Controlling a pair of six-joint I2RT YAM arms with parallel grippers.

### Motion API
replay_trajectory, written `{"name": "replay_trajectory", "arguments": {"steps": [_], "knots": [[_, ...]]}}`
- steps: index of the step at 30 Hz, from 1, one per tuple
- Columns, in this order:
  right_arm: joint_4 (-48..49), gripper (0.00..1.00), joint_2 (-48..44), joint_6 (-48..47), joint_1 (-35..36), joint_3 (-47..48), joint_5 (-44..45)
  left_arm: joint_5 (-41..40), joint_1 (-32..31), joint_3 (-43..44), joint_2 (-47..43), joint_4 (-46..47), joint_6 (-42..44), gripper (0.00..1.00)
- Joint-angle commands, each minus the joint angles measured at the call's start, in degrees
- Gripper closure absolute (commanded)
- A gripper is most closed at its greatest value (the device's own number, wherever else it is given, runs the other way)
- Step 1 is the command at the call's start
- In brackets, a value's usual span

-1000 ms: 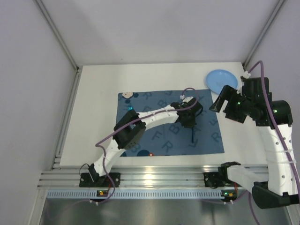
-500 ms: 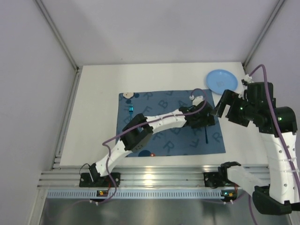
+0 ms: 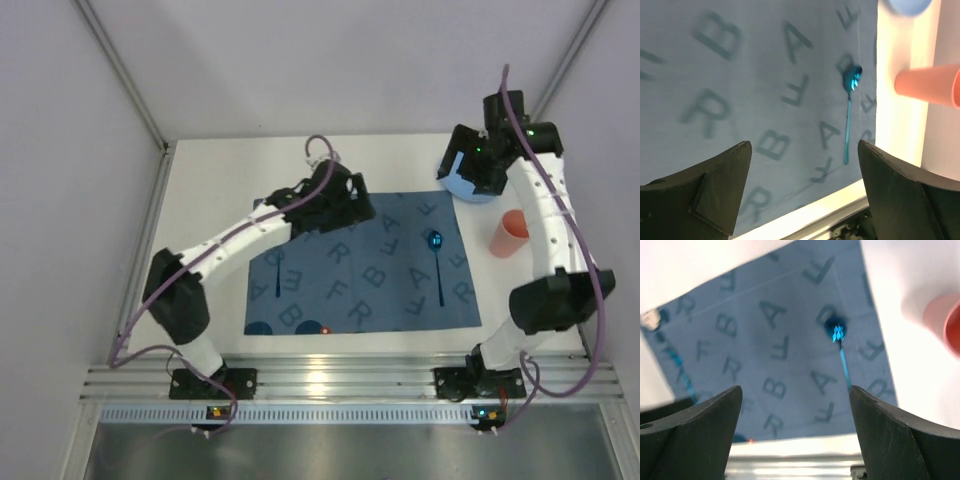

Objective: Set the dinner table for one person

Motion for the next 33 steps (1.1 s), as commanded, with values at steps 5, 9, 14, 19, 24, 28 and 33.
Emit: {"name": "replay_trajectory", "arguments": {"steps": [5, 9, 14, 19, 24, 28, 33], "knots": [[12.5, 0.11, 24.9, -4.9, -1.2, 13.6, 12.5, 4.7, 11.2, -12.8, -18.6, -2.3, 14.3, 0.09], [11.8, 0.11, 37.0, -3.6, -1.5, 27.4, 11.8, 6.5, 14.8, -14.5, -22.0, -3.7, 17.8, 0.09], [14.6, 0.09, 45.5, -2.8, -1.5, 35.6, 11.7, 6.7, 18.9, -15.9, -23.7, -3.9, 19.0, 0.09], [16.6, 0.08, 51.3, -3.4, -1.8, 35.4, 12.1, 7.4, 24.2, -15.0, -21.1, -4.0, 19.7, 0.09], [16.8, 0.09, 56.3, -3.3, -1.9, 35.8, 12.1, 8.5, 28.9, -12.3, -16.6, -5.7, 19.4, 0.11], [17.8, 0.14, 59.8, -2.9, -2.7, 36.8, 12.2, 10.0, 30.0, -10.1, -12.9, -5.9, 19.2, 0.12], [19.2, 0.27, 61.0, -1.9, -5.4, 36.9, 11.3, 10.1, 30.5, -5.0, -7.5, -7.7, 19.8, 0.13]]}}
